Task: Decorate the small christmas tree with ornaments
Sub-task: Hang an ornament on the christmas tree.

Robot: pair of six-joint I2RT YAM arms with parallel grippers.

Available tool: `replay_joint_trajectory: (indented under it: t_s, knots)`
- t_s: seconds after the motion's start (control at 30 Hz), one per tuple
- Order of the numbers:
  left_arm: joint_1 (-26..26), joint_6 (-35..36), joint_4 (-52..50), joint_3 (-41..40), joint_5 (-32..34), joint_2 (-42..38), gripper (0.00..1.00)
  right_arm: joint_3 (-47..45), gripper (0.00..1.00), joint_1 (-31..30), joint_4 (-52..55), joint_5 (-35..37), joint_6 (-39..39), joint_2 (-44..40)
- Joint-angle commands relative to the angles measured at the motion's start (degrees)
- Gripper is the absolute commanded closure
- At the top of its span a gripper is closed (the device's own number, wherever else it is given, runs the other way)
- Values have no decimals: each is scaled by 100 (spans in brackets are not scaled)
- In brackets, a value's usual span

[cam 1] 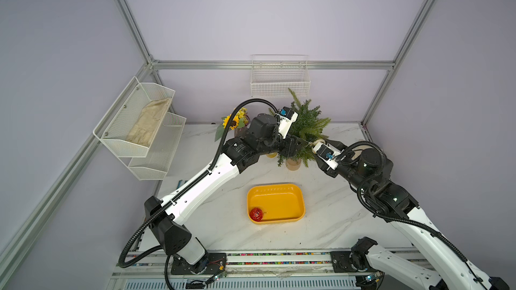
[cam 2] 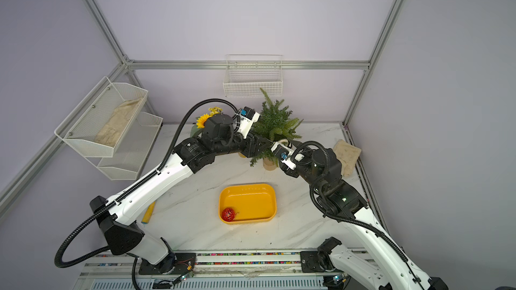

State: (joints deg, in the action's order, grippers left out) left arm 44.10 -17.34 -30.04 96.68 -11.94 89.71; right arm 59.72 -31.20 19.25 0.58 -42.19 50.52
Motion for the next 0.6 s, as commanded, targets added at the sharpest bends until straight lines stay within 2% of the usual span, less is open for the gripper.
replay_joint_trajectory:
  t_s: [0.0,0.2,0.57]
  knots:
    - [-12,-70,124,-406,-112,-286,40,-121,85,-18,167,-161,260,61]
    - [-11,-149,123,-895,-100,-515,38,-215,85,-18,193,-150,475,167]
    - [-68,-127,73,-1309,166,-596,46,-233,87,-18,294,-267,581,387]
